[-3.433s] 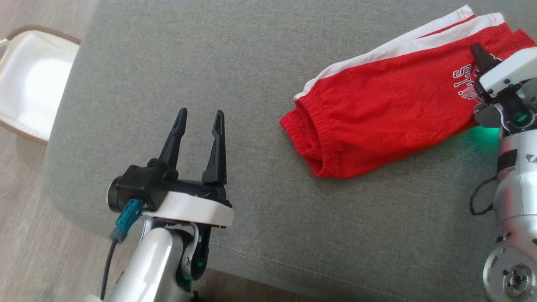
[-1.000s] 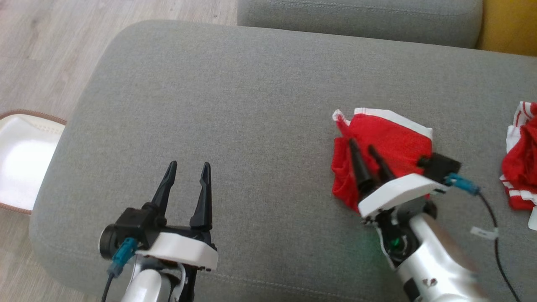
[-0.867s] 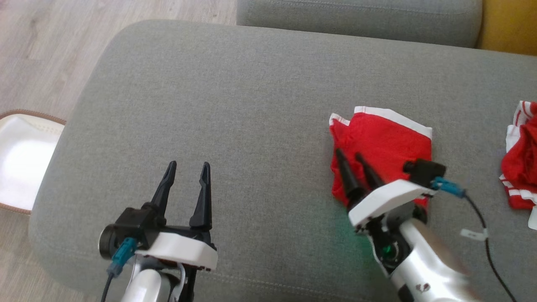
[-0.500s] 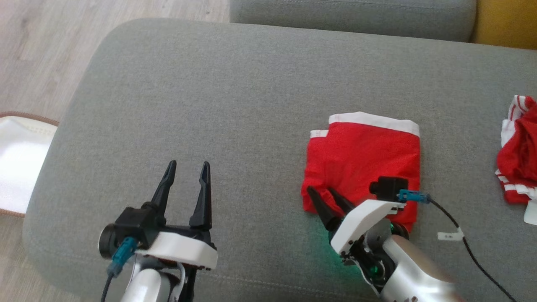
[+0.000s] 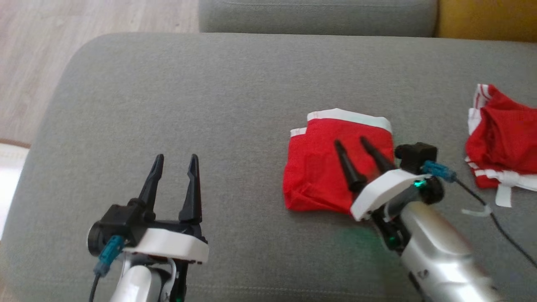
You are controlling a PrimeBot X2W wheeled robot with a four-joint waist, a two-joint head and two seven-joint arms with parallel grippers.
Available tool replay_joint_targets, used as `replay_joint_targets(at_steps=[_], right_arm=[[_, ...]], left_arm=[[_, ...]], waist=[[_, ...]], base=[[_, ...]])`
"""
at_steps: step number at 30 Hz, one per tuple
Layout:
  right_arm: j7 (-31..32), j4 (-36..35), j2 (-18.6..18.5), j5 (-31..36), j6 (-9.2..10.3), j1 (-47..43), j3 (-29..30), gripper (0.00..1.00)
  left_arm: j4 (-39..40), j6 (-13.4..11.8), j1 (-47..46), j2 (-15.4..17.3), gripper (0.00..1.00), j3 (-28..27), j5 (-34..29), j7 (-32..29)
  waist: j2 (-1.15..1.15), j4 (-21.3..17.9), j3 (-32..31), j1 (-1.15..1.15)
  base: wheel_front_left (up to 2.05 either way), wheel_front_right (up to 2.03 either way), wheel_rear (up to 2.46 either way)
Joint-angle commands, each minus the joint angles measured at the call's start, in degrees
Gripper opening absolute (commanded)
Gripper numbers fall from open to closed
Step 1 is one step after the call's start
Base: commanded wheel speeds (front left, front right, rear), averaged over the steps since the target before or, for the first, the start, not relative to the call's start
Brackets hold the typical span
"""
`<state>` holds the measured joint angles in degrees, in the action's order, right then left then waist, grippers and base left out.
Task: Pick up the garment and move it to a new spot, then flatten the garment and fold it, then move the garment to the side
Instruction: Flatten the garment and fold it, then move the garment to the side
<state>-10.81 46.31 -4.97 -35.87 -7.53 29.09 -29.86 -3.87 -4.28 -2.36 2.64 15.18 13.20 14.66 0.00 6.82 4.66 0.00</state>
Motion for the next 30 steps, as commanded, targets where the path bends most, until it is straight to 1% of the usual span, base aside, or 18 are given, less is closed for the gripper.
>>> replay_joint_targets(at_steps=[1, 5, 6, 8, 14, 15, 18, 21, 23, 30], right_arm=[[-0.86, -2.05, -0.60, 2.64, 0.04, 1.33, 0.17, 1.00], [-1.51, -5.52, -2.54, 10.97, 0.04, -0.20, 4.46, 1.00], [-1.92, -8.38, -3.02, 14.87, 0.04, -1.71, 7.82, 1.00], [-2.40, -12.06, -3.44, 19.60, 0.04, -3.49, 11.59, 1.00], [-3.23, -24.16, -1.59, 31.49, 0.04, -11.26, 22.84, 1.00], [-3.23, -24.16, -1.59, 31.49, 0.04, -11.26, 22.84, 1.00], [-3.54, -28.72, 0.05, 34.33, 0.04, -14.89, 26.55, 1.00], [-3.85, -30.74, 0.90, 36.91, 0.04, -17.72, 29.27, 1.00], [-3.97, -30.86, 1.38, 37.71, 0.04, -19.22, 30.65, 1.00], [-4.13, -30.03, 2.02, 38.04, 0.04, -21.02, 31.10, 1.00]], left_arm=[[2.29, -0.01, -2.13, 0.23, 1.00, -2.34, -0.44, 0.34], [3.02, 0.18, -2.47, 0.23, 1.00, -2.82, -0.78, 0.34], [3.45, 0.26, -2.73, 0.23, 1.00, -3.19, -0.90, 0.34], [4.03, 0.22, -3.04, 0.23, 1.00, -3.63, -0.82, 0.34], [5.73, 0.23, -3.87, 0.23, 1.00, -4.20, -0.44, 0.34], [5.73, 0.23, -3.87, 0.23, 1.00, -4.20, -0.44, 0.34], [5.80, 0.38, -4.07, 0.23, 1.00, -4.21, -0.23, 0.34], [5.19, 0.95, -4.12, 0.23, 1.00, -3.75, -0.17, 0.34], [4.58, 1.30, -3.98, 0.23, 1.00, -3.51, 0.01, 0.34], [3.56, 1.45, -3.12, 0.23, 1.00, -3.69, 0.11, 0.34]], waist=[[0.00, -0.98, -0.20, 0.00], [0.00, -2.82, -0.51, 0.00], [0.00, -3.70, -0.70, 0.00], [0.00, -4.57, -0.85, 0.00], [0.00, -6.84, -1.08, 0.00], [0.00, -6.84, -1.08, 0.00], [0.00, -7.85, -0.91, 0.00], [0.00, -8.58, -0.81, 0.00], [0.00, -8.95, -0.84, 0.00], [0.00, -9.82, -0.68, 0.00]], base=[[0.00, 0.00, 0.00], [0.00, 0.00, 0.00], [0.00, 0.00, 0.00], [0.00, 0.00, 0.00], [0.00, 0.00, 0.00], [0.00, 0.00, 0.00], [0.00, 0.00, 0.00], [0.00, 0.00, 0.00], [0.00, 0.00, 0.00], [0.00, 0.00, 0.00]])
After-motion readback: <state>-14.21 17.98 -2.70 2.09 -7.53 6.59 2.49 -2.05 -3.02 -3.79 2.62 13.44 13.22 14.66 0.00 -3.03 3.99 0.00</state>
